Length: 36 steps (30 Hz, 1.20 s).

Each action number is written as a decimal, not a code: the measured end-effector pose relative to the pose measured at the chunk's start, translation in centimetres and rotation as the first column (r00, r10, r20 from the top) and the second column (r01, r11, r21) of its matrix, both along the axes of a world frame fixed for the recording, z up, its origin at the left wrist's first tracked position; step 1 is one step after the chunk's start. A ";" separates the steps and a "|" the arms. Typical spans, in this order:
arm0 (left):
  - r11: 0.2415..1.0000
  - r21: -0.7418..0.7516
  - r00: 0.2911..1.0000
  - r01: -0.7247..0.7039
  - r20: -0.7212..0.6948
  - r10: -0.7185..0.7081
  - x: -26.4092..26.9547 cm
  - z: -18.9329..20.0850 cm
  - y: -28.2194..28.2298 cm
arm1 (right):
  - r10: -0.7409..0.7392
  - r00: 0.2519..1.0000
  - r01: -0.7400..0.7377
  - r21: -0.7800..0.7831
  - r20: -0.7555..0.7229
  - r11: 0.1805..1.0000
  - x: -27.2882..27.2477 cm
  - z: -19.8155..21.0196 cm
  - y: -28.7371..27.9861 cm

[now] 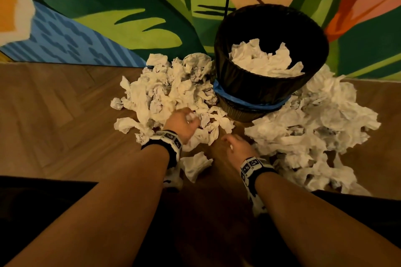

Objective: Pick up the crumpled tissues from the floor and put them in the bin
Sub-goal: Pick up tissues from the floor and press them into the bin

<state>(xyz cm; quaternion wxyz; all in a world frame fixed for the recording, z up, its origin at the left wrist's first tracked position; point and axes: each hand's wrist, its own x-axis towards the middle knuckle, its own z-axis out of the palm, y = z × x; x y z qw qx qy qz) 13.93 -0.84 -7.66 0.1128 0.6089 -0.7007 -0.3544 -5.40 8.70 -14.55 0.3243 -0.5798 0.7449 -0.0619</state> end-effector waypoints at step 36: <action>0.993 0.037 0.994 0.111 0.004 -0.111 -2.2 2.6 0.1 | -0.051 0.995 0.042 -0.097 -0.085 0.994 -1.0 6.7 -2.4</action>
